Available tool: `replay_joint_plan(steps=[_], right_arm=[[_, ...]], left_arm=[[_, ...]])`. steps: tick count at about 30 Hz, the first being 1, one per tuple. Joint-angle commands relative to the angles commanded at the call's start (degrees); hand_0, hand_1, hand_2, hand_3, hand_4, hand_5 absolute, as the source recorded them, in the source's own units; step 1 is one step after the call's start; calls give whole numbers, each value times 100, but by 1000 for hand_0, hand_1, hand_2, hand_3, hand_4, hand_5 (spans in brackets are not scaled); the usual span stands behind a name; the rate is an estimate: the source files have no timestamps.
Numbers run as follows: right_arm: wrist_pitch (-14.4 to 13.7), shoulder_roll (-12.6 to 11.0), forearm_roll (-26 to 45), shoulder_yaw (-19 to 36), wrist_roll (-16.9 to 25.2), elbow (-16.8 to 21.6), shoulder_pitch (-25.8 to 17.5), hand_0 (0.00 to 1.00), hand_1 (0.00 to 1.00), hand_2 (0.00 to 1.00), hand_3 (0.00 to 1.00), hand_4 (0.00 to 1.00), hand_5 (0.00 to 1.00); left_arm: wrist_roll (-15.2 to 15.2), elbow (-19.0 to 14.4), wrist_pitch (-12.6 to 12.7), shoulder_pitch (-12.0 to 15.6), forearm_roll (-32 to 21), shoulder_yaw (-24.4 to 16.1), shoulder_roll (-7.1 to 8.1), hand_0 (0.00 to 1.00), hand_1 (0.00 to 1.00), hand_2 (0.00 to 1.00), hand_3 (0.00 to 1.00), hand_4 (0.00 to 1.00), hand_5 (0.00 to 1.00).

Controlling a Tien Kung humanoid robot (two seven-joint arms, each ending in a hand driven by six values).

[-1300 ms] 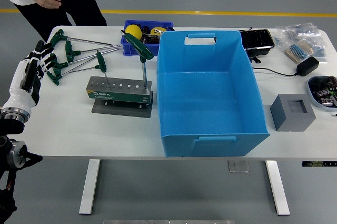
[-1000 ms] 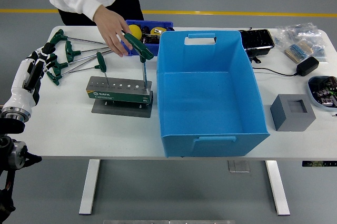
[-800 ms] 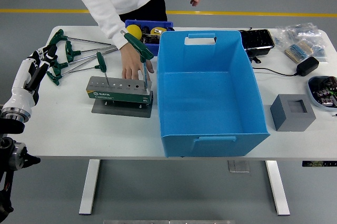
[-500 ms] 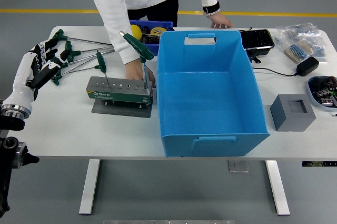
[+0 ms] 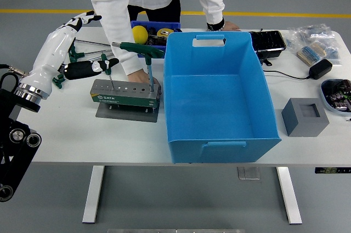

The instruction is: Lift tool from toolbox,place it in box,lift tool from toolbox,place it in box

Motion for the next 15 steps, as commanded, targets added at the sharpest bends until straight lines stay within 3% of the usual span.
replay_joint_plan(steps=[3,6,9,12,13,15], right_arm=[[1,-4,-3,2,-2,2,4,671,641,720,577,837,746],[2,-11,-50,17,-14,5,14,671,641,720,577,837,746],[3,-19,-46,17,-16,9,24,672,641,720,577,837,746],[2,-24,-19,10,-11,12,30,672,641,720,577,837,746],[1,-26,-14,6,-9,13,33,672,640,720,577,837,746],[2,-28,-17,6,-10,14,39,672,640,720,577,837,746]], left_arm=[[426,11,-273,-417,383,509,33,981,994,998,951,998,474],[900,137,-634,-824,504,916,8,981,994,998,951,998,474],[1274,364,-831,-1215,517,1265,-51,989,998,998,964,998,484],[1439,607,-857,-1484,502,1499,-110,989,998,998,964,998,484],[1455,715,-822,-1573,506,1577,-130,924,915,954,862,998,526],[1401,882,-697,-1678,489,1666,-152,924,915,954,862,998,526]])
